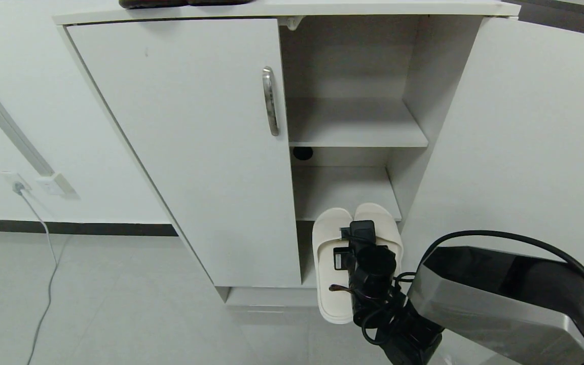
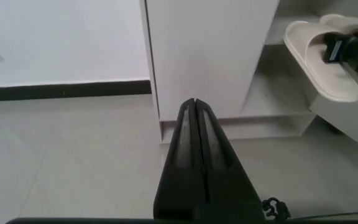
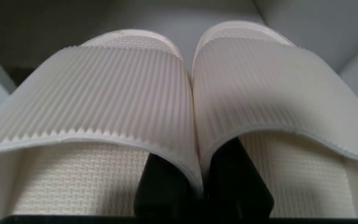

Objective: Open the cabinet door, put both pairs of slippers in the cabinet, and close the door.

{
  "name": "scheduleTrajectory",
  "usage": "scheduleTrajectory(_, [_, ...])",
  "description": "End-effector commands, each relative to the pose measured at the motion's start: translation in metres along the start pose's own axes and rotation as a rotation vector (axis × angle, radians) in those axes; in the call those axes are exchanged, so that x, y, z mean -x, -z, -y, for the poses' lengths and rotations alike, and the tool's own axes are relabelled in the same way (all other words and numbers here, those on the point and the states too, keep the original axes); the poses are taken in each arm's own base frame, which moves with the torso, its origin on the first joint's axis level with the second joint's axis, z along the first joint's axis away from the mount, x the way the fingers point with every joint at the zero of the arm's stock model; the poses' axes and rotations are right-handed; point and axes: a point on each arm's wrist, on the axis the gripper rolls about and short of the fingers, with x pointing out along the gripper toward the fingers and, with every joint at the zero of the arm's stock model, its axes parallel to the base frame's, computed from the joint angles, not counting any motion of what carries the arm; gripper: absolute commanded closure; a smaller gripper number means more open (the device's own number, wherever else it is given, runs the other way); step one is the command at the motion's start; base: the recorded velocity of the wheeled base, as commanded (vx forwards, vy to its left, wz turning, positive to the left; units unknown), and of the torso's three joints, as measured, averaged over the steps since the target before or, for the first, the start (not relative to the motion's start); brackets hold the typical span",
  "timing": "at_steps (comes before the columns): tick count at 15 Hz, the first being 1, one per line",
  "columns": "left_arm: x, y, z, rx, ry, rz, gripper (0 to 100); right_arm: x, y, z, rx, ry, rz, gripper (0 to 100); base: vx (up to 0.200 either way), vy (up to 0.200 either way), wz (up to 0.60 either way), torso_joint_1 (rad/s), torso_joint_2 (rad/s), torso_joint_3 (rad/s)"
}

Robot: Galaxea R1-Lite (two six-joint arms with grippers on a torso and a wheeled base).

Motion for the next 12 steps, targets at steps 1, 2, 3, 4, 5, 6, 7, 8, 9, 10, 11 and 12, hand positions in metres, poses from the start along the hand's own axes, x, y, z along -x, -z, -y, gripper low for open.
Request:
scheduleTrajectory(1, [0.0,0.0,0.0,0.0,0.0,-0.002,100,0.0,-0.002,0.0,-0.002,0.001,0.004,100,0.2,0.0,0.0,0.002,0.0,0.002])
scheduleTrajectory(2, [0.0,0.0,0.0,0.0,0.0,-0.002,100,0.0,-0.002,0.0,-0.001,-0.001,0.003,100,0.2,0.0,0.0,0.002,0.0,0.002])
scheduleTrajectory(3, [0.0,0.0,0.0,0.0,0.0,-0.002,100,0.001,-0.001,0.0,0.0,-0.001,0.001,100,0.2,0.0,0.0,-0.002,0.0,-0.002])
scheduleTrajectory(4, [0.0,0.0,0.0,0.002,0.0,-0.002,100,0.0,0.0,0.001,0.003,0.001,-0.001,100,0.2,0.0,0.0,0.007,0.0,0.002])
scheduleTrajectory(5, [0.0,0.0,0.0,0.002,0.0,-0.002,100,0.0,-0.001,0.001,0.001,0.001,0.0,100,0.0,0.0,0.0,0.0,0.0,0.0])
scheduleTrajectory(6, [0.0,0.0,0.0,0.002,0.0,-0.002,100,0.0,0.0,0.0,0.003,-0.006,0.0,100,0.0,0.0,0.0,0.0,0.0,0.0])
scheduleTrajectory(7, [0.0,0.0,0.0,0.002,0.0,-0.002,100,0.0,0.0,0.001,0.002,-0.007,0.001,100,0.0,0.0,0.0,0.0,0.0,0.0])
scheduleTrajectory(8, [0.0,0.0,0.0,0.002,0.0,-0.002,100,-0.003,0.002,0.003,0.007,-0.009,-0.004,100,0.0,0.0,0.0,0.0,0.0,0.0])
scheduleTrajectory(9, [0.0,0.0,0.0,0.002,0.0,-0.002,100,-0.005,0.004,0.005,0.012,-0.031,-0.006,100,0.0,0.0,0.0,0.0,0.0,0.0])
scheduleTrajectory(10, [0.0,0.0,0.0,0.002,0.0,-0.002,100,-0.007,0.004,0.007,0.015,-0.061,-0.005,100,0.0,0.0,0.0,0.0,0.0,0.0])
scheduleTrajectory(11, [0.0,0.0,0.0,0.002,-0.001,-0.002,100,-0.012,0.004,0.008,0.023,-0.064,-0.014,100,0.0,0.0,0.0,0.0,0.0,0.0])
scheduleTrajectory(12, [0.0,0.0,0.0,0.002,0.0,-0.002,100,-0.017,0.003,0.007,0.029,-0.06,-0.022,100,0.0,0.0,0.0,0.0,0.0,0.0])
